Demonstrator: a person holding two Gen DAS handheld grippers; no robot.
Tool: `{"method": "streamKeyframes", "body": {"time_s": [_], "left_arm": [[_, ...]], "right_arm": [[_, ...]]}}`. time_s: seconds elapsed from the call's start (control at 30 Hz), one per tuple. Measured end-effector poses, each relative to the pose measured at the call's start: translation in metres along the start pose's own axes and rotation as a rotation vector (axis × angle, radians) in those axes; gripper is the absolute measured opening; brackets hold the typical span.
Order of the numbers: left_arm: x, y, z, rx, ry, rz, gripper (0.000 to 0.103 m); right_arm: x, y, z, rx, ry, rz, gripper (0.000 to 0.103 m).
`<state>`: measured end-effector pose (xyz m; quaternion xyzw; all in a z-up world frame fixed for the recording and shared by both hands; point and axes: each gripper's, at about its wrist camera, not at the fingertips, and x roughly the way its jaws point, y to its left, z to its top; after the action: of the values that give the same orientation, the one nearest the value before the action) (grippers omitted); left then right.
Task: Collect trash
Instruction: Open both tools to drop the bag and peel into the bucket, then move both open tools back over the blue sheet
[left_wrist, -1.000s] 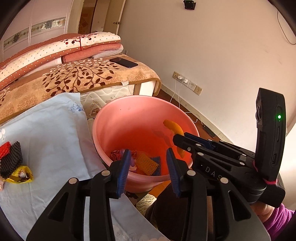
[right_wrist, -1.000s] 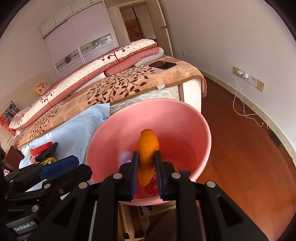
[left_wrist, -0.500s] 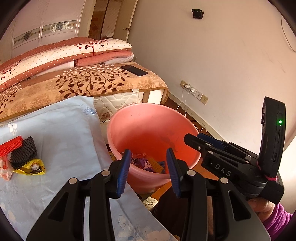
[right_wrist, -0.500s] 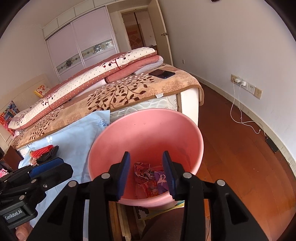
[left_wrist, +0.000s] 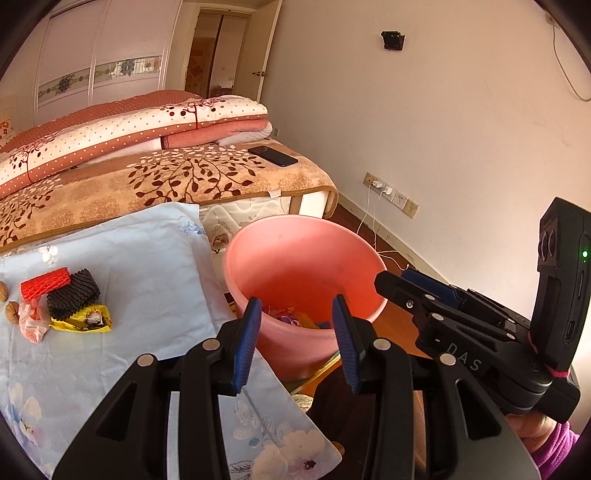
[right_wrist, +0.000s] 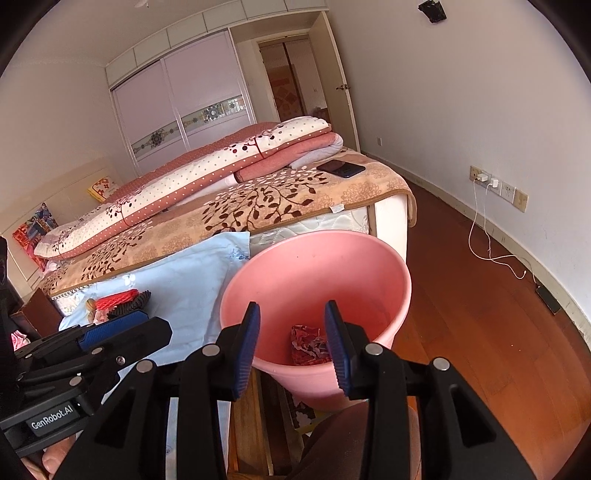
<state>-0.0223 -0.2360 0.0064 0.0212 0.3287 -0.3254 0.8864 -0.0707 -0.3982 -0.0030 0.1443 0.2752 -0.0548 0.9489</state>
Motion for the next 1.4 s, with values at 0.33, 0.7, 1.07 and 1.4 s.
{"method": "streamKeyframes", "body": {"time_s": [0.33,0.7,1.07,1.4], "left_arm": [[-0.016,-0.007,-0.006,0.026,-0.012,0.007,0.040],[-0.032,0.018,-0.012,-0.036,-0.022,0.023,0.040],[-0.062,0.064,-0.007,-0.079,-0.106,0.125,0.040],[-0.089,0.161,-0.012,-0.217,-0.129,0.299,0.040]], "right_arm": [[-0.025,0.006,0.002,0.002,-0.054,0.016,0.036],[-0.023,0.038,-0.003,-0.043,-0.040,0.044,0.036],[-0.004,0.090,0.001,-0.129,-0.008,0.078,0.036],[0.033,0.140,0.006,-0.176,0.022,0.155,0.035]]}}
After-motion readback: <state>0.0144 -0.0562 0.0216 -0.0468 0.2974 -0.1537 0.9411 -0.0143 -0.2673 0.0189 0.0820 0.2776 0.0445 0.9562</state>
